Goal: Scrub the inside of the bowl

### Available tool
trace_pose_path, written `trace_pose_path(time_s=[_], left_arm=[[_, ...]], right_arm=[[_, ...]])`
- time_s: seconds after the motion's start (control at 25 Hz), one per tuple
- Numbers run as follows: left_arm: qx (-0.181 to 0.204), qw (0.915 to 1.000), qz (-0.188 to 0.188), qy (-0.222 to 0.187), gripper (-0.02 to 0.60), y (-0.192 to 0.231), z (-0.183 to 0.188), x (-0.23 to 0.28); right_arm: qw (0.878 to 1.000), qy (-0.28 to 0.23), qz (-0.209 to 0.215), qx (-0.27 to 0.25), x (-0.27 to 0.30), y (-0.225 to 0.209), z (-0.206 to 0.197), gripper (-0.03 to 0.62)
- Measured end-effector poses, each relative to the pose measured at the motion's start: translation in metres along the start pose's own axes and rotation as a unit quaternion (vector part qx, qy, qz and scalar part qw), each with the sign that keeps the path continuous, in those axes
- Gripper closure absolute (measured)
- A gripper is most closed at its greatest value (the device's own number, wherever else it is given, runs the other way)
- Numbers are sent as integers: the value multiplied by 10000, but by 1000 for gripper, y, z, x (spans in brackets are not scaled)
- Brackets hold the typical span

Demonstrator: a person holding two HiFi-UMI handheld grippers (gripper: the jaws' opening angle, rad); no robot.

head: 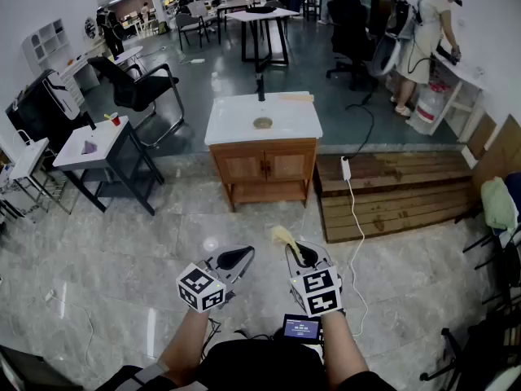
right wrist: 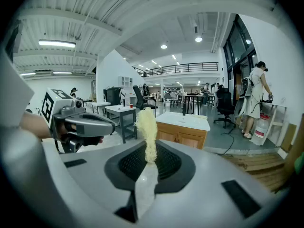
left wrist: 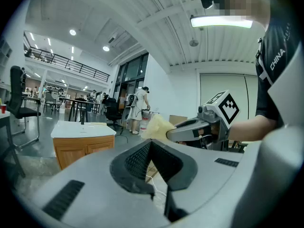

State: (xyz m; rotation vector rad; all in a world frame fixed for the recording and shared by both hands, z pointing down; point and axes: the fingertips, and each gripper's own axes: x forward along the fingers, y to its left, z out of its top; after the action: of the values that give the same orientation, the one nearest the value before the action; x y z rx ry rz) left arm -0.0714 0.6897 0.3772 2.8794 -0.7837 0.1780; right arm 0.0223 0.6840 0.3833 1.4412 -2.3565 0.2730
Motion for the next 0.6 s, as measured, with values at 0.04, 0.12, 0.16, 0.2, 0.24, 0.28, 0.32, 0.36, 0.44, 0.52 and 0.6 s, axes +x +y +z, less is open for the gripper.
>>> trace_pose_path(time_s=[0.04,0.12,0.16,0.2,0.24,0.28,0.32,0.36,0.44,0.52,0.6], left_arm=[[-6,10000,-40,-28,578,-1,1,1],[-20,9999,-112,-87,578,-3,4,2],[-22,9999,-133,-108,578,-4,5,3],[-15,9998,-139,-114,578,-4,5,4],[-1,9998,-137,-108,578,-5,5,5],[7,9999,-134,-99,578,-5,4,5],[7,9999,-128,-96,578,-4,4,6],[1,9999,-122,-95,578,-4,4,6],[-4,9999,-109,-85,578,-3,4,7],[-12,9999,-100,-81,578,-3,4,8],[-38,9999,-91,-108,578,-3,3,9]], right_arm=[[10000,9,-21,4,0,-1,0,554],[10000,24,-37,9,0,-4,-1,554],[10000,32,-21,7,0,-4,-1,554],[10000,40,6,-2,0,-4,-1,554],[10000,43,30,-18,0,-4,-1,554],[10000,41,47,-34,0,-4,-1,554],[10000,34,61,-40,0,-4,0,554],[10000,23,82,-27,0,-4,0,554],[9999,-4,146,48,0,-4,2,554],[9997,-24,196,122,0,-5,1,554],[9996,-34,238,145,-1,-5,0,554]])
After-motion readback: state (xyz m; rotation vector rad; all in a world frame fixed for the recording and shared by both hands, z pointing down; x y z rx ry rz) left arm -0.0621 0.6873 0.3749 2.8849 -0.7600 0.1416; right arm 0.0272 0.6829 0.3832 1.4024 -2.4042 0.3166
